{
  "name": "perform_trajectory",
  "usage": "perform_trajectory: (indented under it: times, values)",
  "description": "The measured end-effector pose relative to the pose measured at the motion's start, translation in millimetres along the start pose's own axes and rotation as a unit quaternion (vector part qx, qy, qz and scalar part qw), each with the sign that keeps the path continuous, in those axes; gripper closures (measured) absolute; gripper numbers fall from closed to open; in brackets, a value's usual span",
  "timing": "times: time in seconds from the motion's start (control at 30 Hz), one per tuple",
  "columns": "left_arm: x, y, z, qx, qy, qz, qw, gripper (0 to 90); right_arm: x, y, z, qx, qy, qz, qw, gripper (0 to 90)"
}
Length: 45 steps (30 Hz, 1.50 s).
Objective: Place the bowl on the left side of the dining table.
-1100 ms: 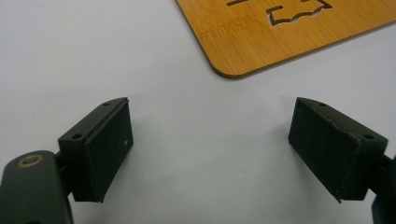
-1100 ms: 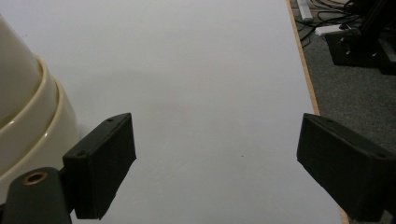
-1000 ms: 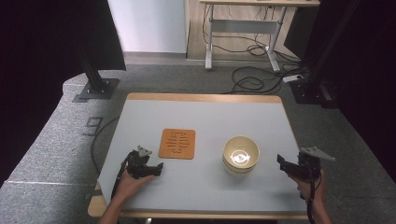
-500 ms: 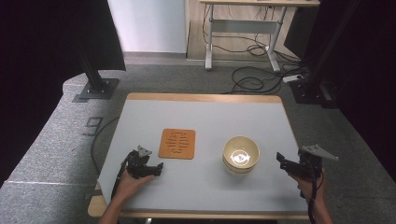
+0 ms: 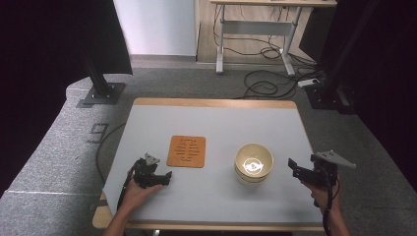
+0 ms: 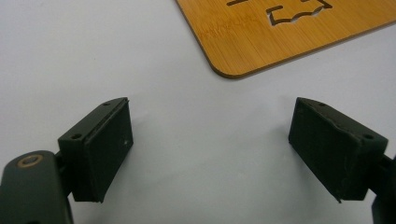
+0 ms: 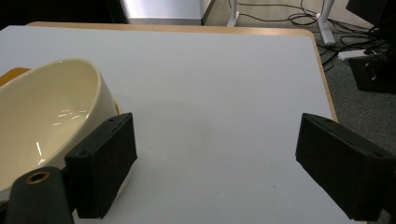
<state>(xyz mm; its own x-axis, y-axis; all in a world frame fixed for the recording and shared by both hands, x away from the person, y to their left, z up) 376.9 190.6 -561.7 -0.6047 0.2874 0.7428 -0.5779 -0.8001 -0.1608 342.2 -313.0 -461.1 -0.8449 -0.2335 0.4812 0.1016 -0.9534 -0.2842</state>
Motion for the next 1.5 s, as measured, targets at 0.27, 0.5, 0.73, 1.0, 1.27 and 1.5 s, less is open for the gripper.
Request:
perform_trajectory:
  times: [0.27,0.5,0.73,1.0,1.27,1.5]
  values:
    - [0.0,0.1,0.0,0.0,0.0,0.0,1.0,13.8,2.0,-6.7,2.8,0.006,0.008,0.004,0.9999,12.8]
    - [0.0,0.0,0.1,0.0,0.0,0.0,1.0,13.7,0.3,-12.3,2.8,0.01,0.006,0.009,0.9999,12.8]
    - [-0.1,0.0,0.1,0.0,0.0,0.0,1.0,13.8,-1.6,-17.6,3.6,0.012,0.007,0.012,0.9998,12.9]
    - [-0.1,0.0,0.1,-0.001,0.0,0.0,1.0,13.8,-5.6,-24.2,2.1,0.016,0.001,0.016,0.9998,13.3]
    - [-0.1,0.0,0.1,0.0,-0.001,0.0,1.0,13.7,-10.0,-33.2,1.0,0.025,-0.004,0.021,0.9995,13.4]
    - [-0.1,0.0,0.1,-0.001,0.0,0.0,1.0,13.8,-10.9,-38.0,1.3,0.026,-0.003,0.025,0.9994,13.6]
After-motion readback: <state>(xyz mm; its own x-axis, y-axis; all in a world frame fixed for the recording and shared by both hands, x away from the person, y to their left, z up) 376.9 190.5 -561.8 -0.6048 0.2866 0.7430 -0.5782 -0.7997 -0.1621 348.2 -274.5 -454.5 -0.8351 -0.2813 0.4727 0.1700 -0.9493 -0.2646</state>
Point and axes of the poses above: each handheld gripper's, and its own axes: x roughly backward along the jaws, z roughly out of its top, y roughly to its right, the point moved 5 cm from there along -x, roughly forward along the jaws, and after that the axes turned 13 degrees about -x, right-handed, at the moved point
